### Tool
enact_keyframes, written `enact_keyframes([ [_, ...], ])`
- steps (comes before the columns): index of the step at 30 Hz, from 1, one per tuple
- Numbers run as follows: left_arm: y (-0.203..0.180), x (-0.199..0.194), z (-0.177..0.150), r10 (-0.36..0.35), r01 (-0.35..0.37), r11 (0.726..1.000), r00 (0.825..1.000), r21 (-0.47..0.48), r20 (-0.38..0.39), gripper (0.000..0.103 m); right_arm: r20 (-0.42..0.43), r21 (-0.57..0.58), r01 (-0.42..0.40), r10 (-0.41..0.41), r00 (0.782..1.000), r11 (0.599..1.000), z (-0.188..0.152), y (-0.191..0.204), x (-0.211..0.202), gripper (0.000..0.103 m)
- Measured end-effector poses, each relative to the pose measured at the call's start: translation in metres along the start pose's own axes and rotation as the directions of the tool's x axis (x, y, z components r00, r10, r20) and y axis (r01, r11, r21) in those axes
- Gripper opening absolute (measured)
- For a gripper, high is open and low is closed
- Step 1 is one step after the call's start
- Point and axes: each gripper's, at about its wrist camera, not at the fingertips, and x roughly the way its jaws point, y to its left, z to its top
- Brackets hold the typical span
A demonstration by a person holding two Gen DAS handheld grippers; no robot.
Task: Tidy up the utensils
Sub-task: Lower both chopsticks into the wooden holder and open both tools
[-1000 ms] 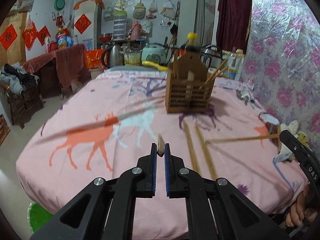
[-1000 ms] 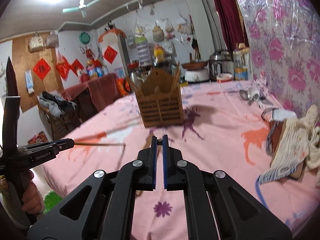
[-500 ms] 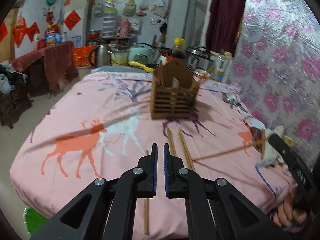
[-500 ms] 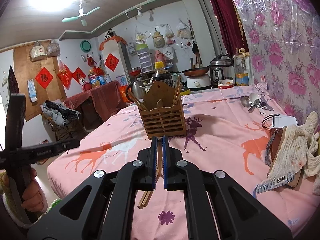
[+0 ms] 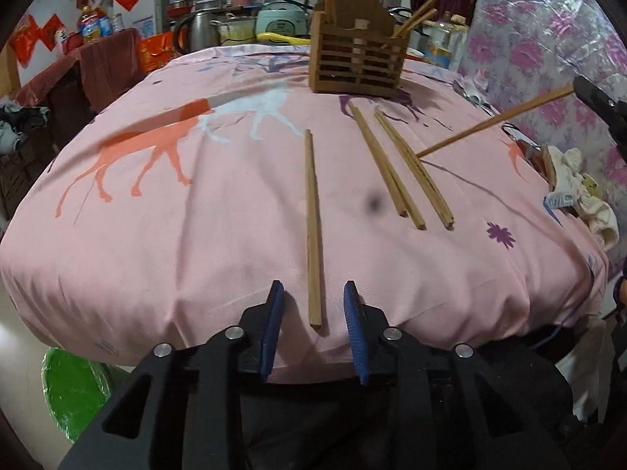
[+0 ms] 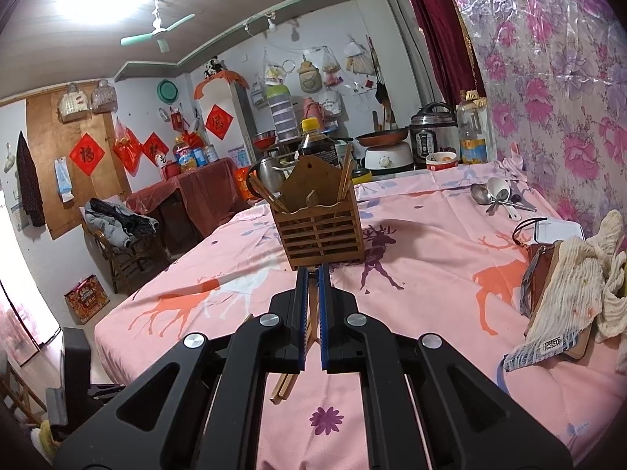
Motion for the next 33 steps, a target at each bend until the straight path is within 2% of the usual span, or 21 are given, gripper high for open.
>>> enact_keyframes([
  [3,0.002,0.0,-0.003,0.007,-0.007,1.0,1.0,0.007,0.004,0.006,-0.001,0.005,-0.002,0.002,1.0,1.0,-0.004,-0.002,0.0,0.006],
  [8,0.002,-0.018,0.009,0.013,-0.012,1.0,0.999,-0.014,0.049,0.006,-0.001,0.004,-0.002,0.002,1.0,1.0,-0.003,-0.002,0.0,0.006],
  [10,-0.001,-0.034,0.023,0.017,-0.016,1.0,0.995,-0.007,0.1,0.006,-0.002,0.002,-0.003,0.003,1.0,1.0,-0.003,-0.002,0.0,0.006],
  [13,-0.008,-0.059,0.052,0.015,-0.016,1.0,0.983,0.007,0.182,0.006,-0.004,-0.001,-0.006,0.006,1.0,1.0,-0.006,0.0,-0.001,0.006],
  [18,-0.022,-0.083,0.099,-0.013,0.003,0.999,0.964,0.037,0.267,0.006,-0.009,-0.003,-0.015,0.015,1.0,1.0,0.0,0.002,0.003,0.006],
  [23,-0.033,-0.083,0.132,-0.032,0.016,0.998,0.956,0.058,0.291,0.006,-0.003,-0.022,-0.006,0.006,1.0,1.0,0.01,0.005,0.009,0.006],
  [33,-0.04,-0.071,0.196,-0.072,0.056,0.997,0.952,0.062,0.299,0.006,0.018,-0.021,-0.017,0.017,1.0,1.0,0.052,0.002,0.03,0.006],
])
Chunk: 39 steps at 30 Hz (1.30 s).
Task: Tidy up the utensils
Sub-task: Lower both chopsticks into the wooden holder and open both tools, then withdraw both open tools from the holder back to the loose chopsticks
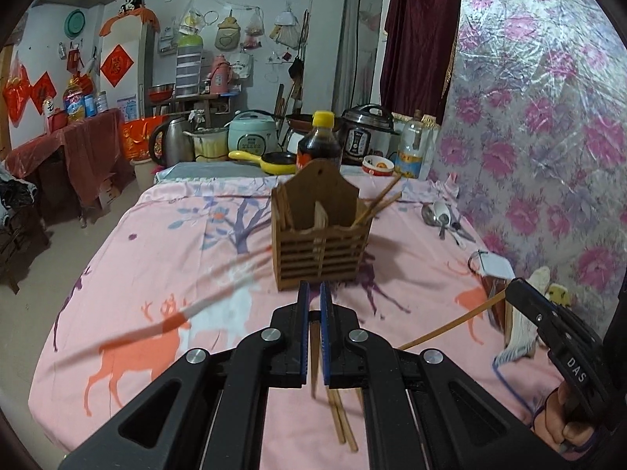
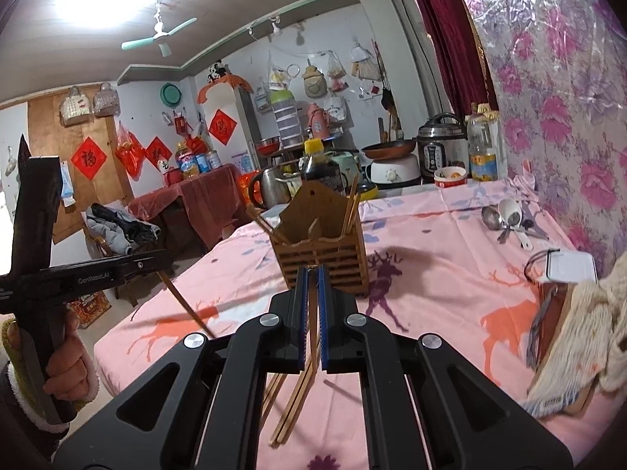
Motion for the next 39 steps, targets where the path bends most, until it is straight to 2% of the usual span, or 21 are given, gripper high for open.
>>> enact_keyframes([
  [6,-0.002,0.012,0.029,-0.013,0.013,1.0,1.0,0.002,0.022,0.006,0.018,-0.005,-0.004,0.004,1.0,1.0,0.022,-0.001,0.014,0.006],
  [10,-0.006,0.017,0.067,-0.006,0.006,1.0,0.997,0.007,0.08,0.006,0.054,-0.022,-0.007,0.008,0.999,1.0,0.046,0.002,0.026,0.006],
  [16,-0.007,0.022,0.141,0.007,0.0,0.999,0.974,-0.032,0.228,0.006,0.171,-0.068,0.006,0.006,0.985,0.998,0.104,0.014,0.052,0.006],
  [20,-0.002,0.045,0.17,0.052,-0.035,0.997,0.961,-0.066,0.273,0.006,0.2,-0.08,0.038,-0.021,0.979,0.996,0.122,0.016,0.08,0.006],
  [24,0.01,0.084,0.17,0.083,-0.06,0.993,0.965,-0.1,0.249,0.006,0.169,-0.088,0.064,-0.048,0.984,0.994,0.121,0.009,0.119,0.006],
  [26,0.022,0.113,0.156,0.103,-0.08,0.989,0.976,-0.126,0.191,0.006,0.108,-0.088,0.07,-0.06,0.992,0.994,0.112,0.004,0.142,0.006],
  [27,0.025,0.121,0.152,0.106,-0.085,0.988,0.981,-0.13,0.165,0.016,0.073,-0.084,0.066,-0.06,0.996,0.994,0.108,0.002,0.152,0.008],
  [28,0.029,0.133,0.142,0.11,-0.094,0.987,0.987,-0.134,0.119,0.038,0.037,-0.066,0.066,-0.064,0.997,0.996,0.102,-0.002,0.16,0.009],
  [30,0.036,0.136,0.126,0.146,-0.131,0.982,0.983,-0.133,0.112,0.053,0.013,-0.026,0.055,-0.055,0.998,0.998,0.095,-0.008,0.164,0.011],
  [32,0.039,0.13,0.116,0.182,-0.168,0.979,0.975,-0.117,0.125,0.062,0.021,-0.02,0.058,-0.057,0.998,0.998,0.091,-0.01,0.157,0.012],
  [34,0.039,0.119,0.108,0.232,-0.217,0.97,0.962,-0.111,0.141,0.077,0.037,-0.032,0.074,-0.073,0.997,0.997,0.088,-0.007,0.145,0.016],
  [36,0.037,0.106,0.098,0.265,-0.251,0.963,0.949,-0.101,0.168,0.084,0.047,-0.023,0.078,-0.077,0.996,0.997,0.085,-0.005,0.133,0.022],
  [39,0.026,0.081,0.075,0.327,-0.318,0.945,0.92,-0.077,0.218,0.091,0.058,0.001,0.083,-0.083,0.995,0.997,0.078,-0.004,0.116,0.028],
])
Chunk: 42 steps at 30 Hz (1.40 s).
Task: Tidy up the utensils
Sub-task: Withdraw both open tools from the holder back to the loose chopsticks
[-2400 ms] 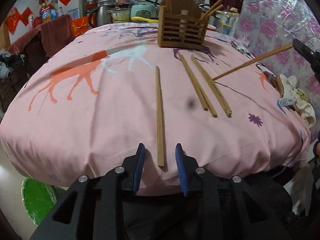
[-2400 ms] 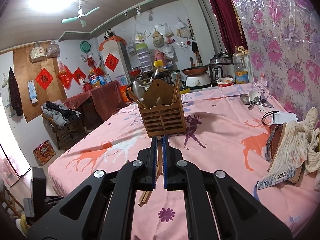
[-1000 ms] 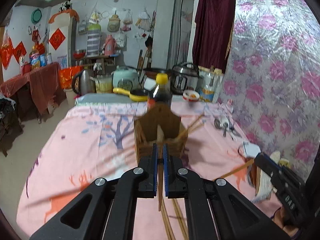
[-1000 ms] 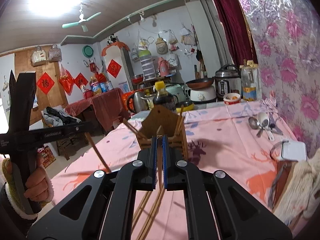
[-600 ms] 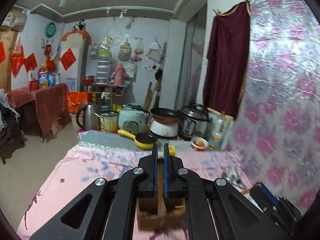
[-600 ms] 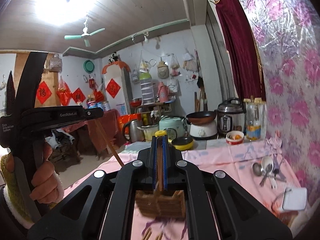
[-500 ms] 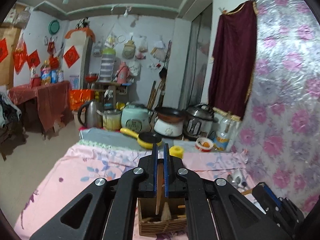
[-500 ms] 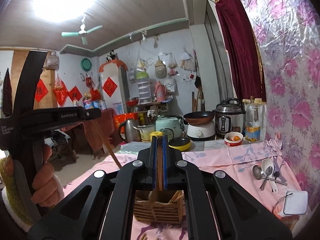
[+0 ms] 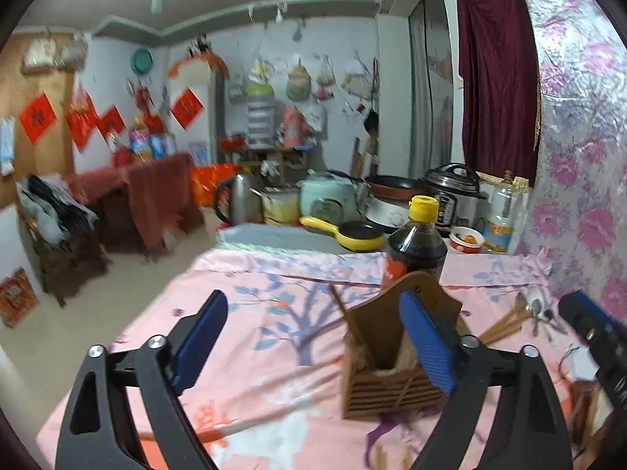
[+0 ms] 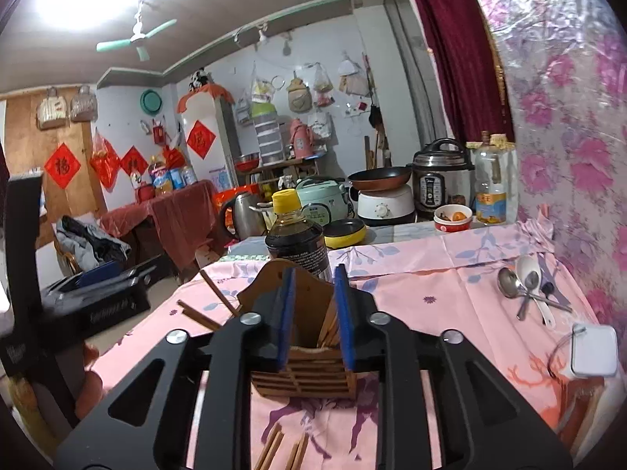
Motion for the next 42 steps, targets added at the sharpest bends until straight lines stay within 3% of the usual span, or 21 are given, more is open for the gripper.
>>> enact_keyframes([
  [11,0.006,-0.101,-0.061,0.041,-0.041,0.999,0.999,0.034,0.025,0.095,0.021,0.059,-0.015,0.014,1.0,0.998,-0.039,0.007,-0.088,0.036],
  [17,0.013,-0.16,-0.09,0.035,-0.035,0.999,0.999,-0.004,0.033,0.097,0.042,0.061,-0.038,0.036,0.998,0.997,-0.061,0.017,-0.139,0.041],
  [24,0.025,-0.194,-0.114,0.04,-0.039,0.999,0.999,-0.024,0.028,0.097,0.035,0.031,-0.044,0.043,0.998,0.999,-0.089,0.028,-0.171,0.045],
  [29,0.036,-0.192,-0.133,0.066,-0.066,0.997,0.998,-0.032,0.007,0.097,0.005,0.023,-0.015,0.015,1.0,1.0,-0.112,0.027,-0.168,0.049],
  [34,0.054,-0.154,-0.171,0.066,-0.077,0.995,0.986,-0.065,-0.156,0.097,-0.078,0.016,0.034,-0.033,0.996,0.999,-0.143,0.02,-0.153,0.051],
  [42,0.063,-0.117,-0.208,0.054,-0.079,0.994,0.959,-0.077,-0.279,0.097,-0.164,0.024,0.101,-0.096,0.982,0.995,-0.178,-0.006,-0.135,0.057],
])
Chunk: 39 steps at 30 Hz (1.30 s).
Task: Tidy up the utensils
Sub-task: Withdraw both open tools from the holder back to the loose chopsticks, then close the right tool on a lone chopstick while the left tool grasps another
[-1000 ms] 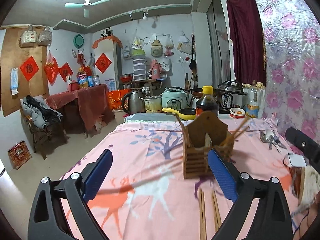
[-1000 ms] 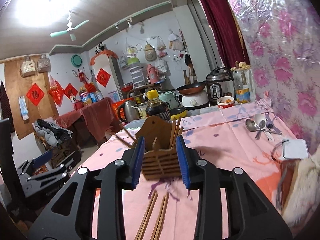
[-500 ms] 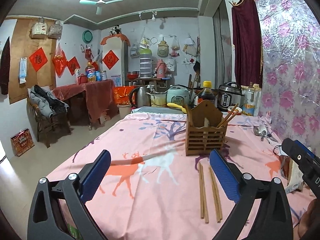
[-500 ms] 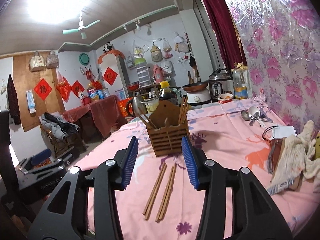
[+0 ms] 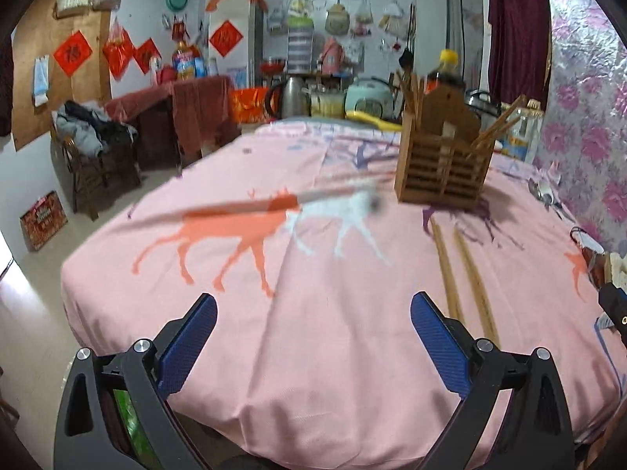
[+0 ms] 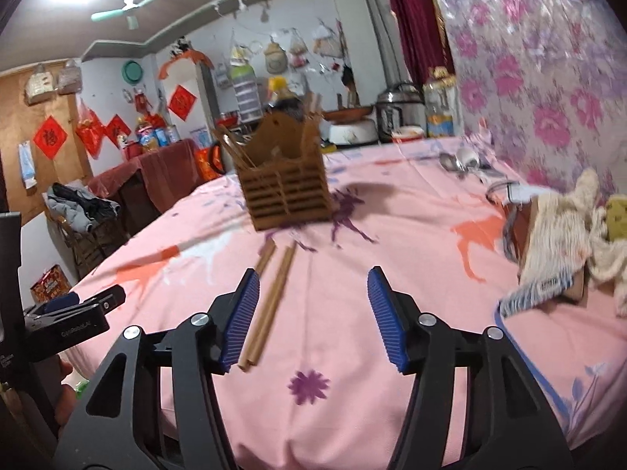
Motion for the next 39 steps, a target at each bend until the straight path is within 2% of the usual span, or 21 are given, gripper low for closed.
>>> enact_keyframes([
  [2,-0.001,0.008,-0.006,0.006,-0.006,1.0,1.0,0.01,-0.021,0.097,-0.025,-0.009,-0.001,0.001,1.0,1.0,-0.005,-0.001,0.007,0.057],
  [9,0.007,0.036,-0.019,0.031,-0.031,1.0,0.995,0.0,-0.099,0.097,-0.149,-0.174,-0.028,0.002,0.989,0.984,-0.029,0.021,0.033,0.057],
  [16,0.021,0.058,-0.026,0.05,-0.057,0.998,0.985,-0.034,-0.164,0.097,-0.213,-0.215,-0.059,0.012,0.977,0.975,-0.041,0.028,0.043,0.057],
  [22,0.019,0.059,-0.028,0.084,-0.086,0.996,0.987,-0.009,-0.141,0.098,-0.25,-0.258,-0.072,0.006,0.968,0.964,-0.048,0.037,0.053,0.057],
  [27,0.018,0.06,-0.029,0.09,-0.092,0.996,0.987,-0.01,-0.135,0.099,-0.248,-0.283,-0.075,0.002,0.969,0.956,-0.049,0.045,0.059,0.057],
  [32,0.017,0.06,-0.029,0.093,-0.096,0.995,0.987,-0.011,-0.129,0.099,-0.248,-0.267,-0.085,0.016,0.969,0.96,-0.048,0.046,0.065,0.057],
  [35,0.017,0.06,-0.029,0.093,-0.096,0.995,0.987,-0.011,-0.129,0.099,-0.234,-0.195,0.007,-0.053,0.971,0.981,-0.041,0.027,0.069,0.055],
  [37,0.017,0.06,-0.029,0.094,-0.096,0.995,0.987,-0.011,-0.129,0.099,-0.231,-0.118,0.027,-0.053,0.972,0.993,-0.035,0.01,0.066,0.053],
  [39,0.017,0.06,-0.029,0.094,-0.096,0.995,0.987,-0.011,-0.129,0.099,-0.227,-0.096,0.024,-0.045,0.973,0.995,-0.034,0.006,0.064,0.054],
])
